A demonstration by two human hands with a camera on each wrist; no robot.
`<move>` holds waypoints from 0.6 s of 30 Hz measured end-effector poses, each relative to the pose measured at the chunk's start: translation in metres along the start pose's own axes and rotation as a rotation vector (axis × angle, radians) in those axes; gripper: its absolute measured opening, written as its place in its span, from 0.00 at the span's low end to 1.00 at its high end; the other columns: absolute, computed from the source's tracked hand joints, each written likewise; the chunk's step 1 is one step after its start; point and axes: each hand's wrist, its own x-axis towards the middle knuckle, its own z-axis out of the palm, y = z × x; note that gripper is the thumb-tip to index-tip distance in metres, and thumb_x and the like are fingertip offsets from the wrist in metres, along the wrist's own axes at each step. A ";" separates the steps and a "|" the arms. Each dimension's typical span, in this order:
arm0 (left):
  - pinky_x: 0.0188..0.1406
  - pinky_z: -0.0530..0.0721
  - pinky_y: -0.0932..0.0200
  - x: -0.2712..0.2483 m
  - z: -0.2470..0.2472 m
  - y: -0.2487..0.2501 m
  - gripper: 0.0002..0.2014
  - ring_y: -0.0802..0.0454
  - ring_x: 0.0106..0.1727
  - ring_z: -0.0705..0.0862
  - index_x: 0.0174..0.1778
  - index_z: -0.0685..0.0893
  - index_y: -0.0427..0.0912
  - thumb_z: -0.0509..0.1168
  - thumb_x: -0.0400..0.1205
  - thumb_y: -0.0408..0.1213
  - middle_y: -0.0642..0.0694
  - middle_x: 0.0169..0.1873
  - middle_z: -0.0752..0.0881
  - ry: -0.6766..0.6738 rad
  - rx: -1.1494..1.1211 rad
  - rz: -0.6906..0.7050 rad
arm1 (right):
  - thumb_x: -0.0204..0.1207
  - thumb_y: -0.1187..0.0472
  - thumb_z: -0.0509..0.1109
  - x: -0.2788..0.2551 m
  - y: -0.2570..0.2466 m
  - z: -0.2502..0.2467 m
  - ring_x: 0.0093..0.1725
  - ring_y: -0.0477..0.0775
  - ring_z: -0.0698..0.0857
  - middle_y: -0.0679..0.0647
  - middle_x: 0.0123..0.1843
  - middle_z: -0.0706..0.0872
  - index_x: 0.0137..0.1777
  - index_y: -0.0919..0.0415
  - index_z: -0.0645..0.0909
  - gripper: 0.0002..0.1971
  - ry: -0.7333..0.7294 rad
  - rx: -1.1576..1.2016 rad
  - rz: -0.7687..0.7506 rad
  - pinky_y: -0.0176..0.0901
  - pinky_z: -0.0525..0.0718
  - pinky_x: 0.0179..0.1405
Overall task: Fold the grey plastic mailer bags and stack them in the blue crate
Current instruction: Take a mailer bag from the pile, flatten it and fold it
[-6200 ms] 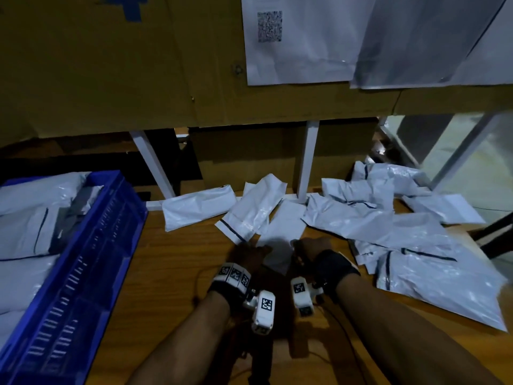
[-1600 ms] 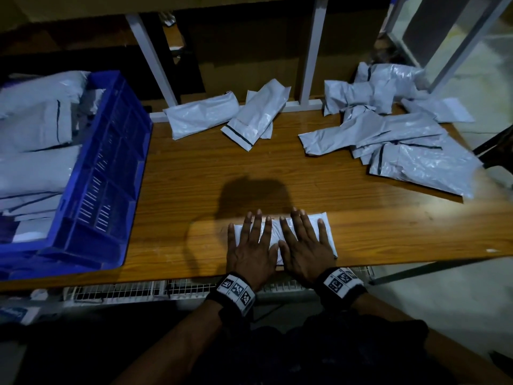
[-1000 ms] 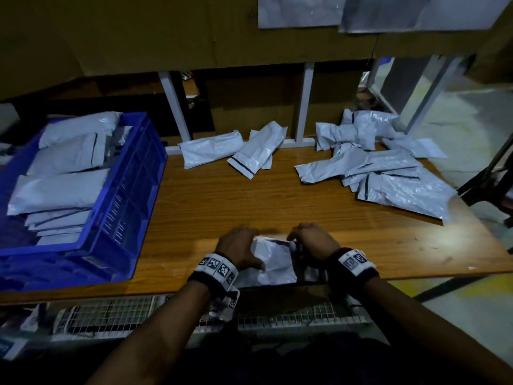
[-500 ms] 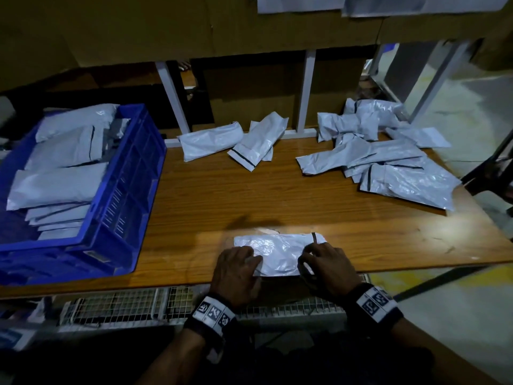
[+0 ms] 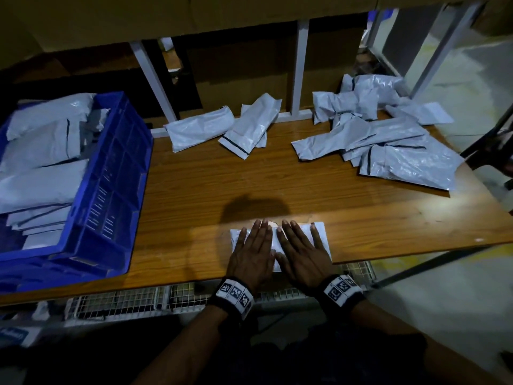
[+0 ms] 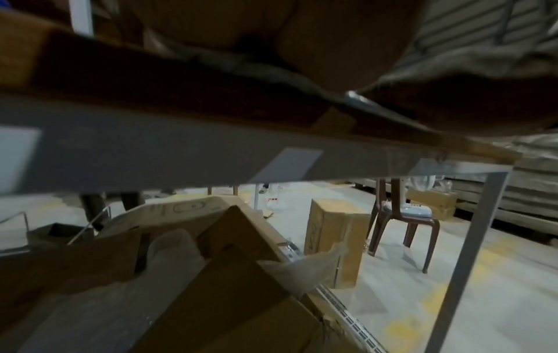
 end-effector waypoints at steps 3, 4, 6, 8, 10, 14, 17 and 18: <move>0.86 0.61 0.36 0.002 0.009 -0.002 0.32 0.43 0.90 0.58 0.88 0.63 0.37 0.40 0.89 0.48 0.39 0.88 0.62 0.024 -0.003 -0.010 | 0.91 0.39 0.38 0.001 0.000 0.002 0.91 0.54 0.53 0.55 0.91 0.57 0.90 0.57 0.57 0.34 0.021 -0.003 -0.002 0.71 0.52 0.87; 0.87 0.60 0.36 0.003 0.010 -0.002 0.33 0.43 0.90 0.57 0.88 0.62 0.37 0.39 0.89 0.49 0.39 0.88 0.61 0.035 -0.001 -0.009 | 0.92 0.39 0.39 0.001 0.000 0.002 0.91 0.54 0.54 0.55 0.91 0.57 0.90 0.57 0.57 0.34 0.025 -0.003 -0.004 0.71 0.52 0.87; 0.88 0.55 0.37 0.002 0.009 -0.001 0.33 0.44 0.90 0.53 0.89 0.58 0.38 0.38 0.88 0.49 0.40 0.89 0.57 0.028 -0.002 0.001 | 0.92 0.40 0.38 0.000 0.001 0.004 0.91 0.54 0.53 0.55 0.91 0.57 0.90 0.57 0.57 0.34 0.033 -0.006 -0.014 0.71 0.52 0.87; 0.88 0.52 0.37 0.003 0.012 -0.001 0.33 0.44 0.91 0.50 0.90 0.54 0.39 0.38 0.88 0.49 0.41 0.90 0.53 -0.002 0.004 -0.002 | 0.92 0.40 0.37 0.000 0.002 0.005 0.91 0.54 0.54 0.55 0.91 0.58 0.90 0.57 0.59 0.34 0.044 -0.006 -0.023 0.72 0.54 0.87; 0.88 0.56 0.37 0.003 0.013 -0.001 0.32 0.44 0.91 0.53 0.89 0.58 0.39 0.40 0.89 0.48 0.40 0.89 0.57 0.017 -0.009 -0.015 | 0.92 0.40 0.39 0.001 0.002 0.006 0.90 0.54 0.56 0.55 0.90 0.59 0.90 0.57 0.60 0.33 0.058 -0.007 -0.028 0.72 0.54 0.86; 0.87 0.58 0.35 0.003 0.017 -0.001 0.31 0.44 0.90 0.56 0.89 0.61 0.40 0.42 0.89 0.48 0.40 0.89 0.60 0.046 -0.039 0.002 | 0.92 0.41 0.42 0.001 0.003 0.010 0.91 0.54 0.51 0.55 0.92 0.55 0.91 0.55 0.55 0.32 0.049 -0.028 -0.030 0.72 0.52 0.86; 0.87 0.58 0.35 0.003 0.015 0.000 0.31 0.44 0.90 0.54 0.89 0.62 0.42 0.43 0.89 0.49 0.41 0.89 0.59 0.051 -0.055 0.000 | 0.92 0.42 0.45 0.000 0.004 0.011 0.91 0.54 0.51 0.55 0.92 0.54 0.92 0.54 0.52 0.32 0.067 -0.033 -0.039 0.72 0.51 0.86; 0.87 0.57 0.35 0.003 0.015 0.000 0.32 0.44 0.91 0.53 0.89 0.62 0.42 0.43 0.88 0.49 0.41 0.89 0.59 0.048 -0.046 -0.003 | 0.92 0.43 0.45 0.001 0.004 0.011 0.91 0.55 0.51 0.56 0.92 0.54 0.92 0.54 0.51 0.32 0.069 -0.036 -0.041 0.72 0.51 0.86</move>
